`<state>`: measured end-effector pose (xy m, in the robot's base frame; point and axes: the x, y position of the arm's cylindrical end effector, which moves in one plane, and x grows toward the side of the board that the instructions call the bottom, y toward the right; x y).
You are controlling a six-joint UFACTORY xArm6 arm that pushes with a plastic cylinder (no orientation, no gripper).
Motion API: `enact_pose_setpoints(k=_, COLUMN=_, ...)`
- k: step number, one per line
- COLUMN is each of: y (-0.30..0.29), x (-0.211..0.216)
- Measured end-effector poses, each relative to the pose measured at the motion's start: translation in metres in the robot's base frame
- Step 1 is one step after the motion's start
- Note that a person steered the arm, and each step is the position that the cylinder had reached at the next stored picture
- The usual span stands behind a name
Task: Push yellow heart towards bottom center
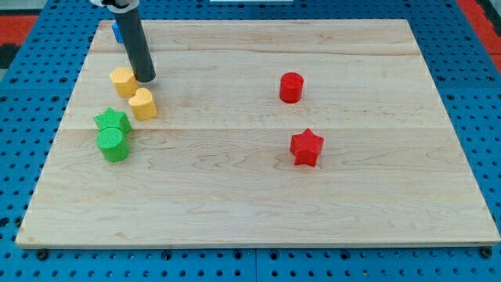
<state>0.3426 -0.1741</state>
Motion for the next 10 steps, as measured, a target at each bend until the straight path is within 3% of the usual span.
enact_pose_setpoints(k=2, y=-0.019, x=0.057)
enact_pose_setpoints(k=3, y=0.018, x=0.078)
enact_pose_setpoints(k=5, y=0.091, x=0.077)
enact_pose_setpoints(k=6, y=0.097, x=0.075)
enact_pose_setpoints(k=7, y=0.097, x=0.04)
enact_pose_setpoints(k=8, y=0.112, x=0.06)
enact_pose_setpoints(k=9, y=0.144, x=0.122)
enact_pose_setpoints(k=10, y=0.148, x=0.1)
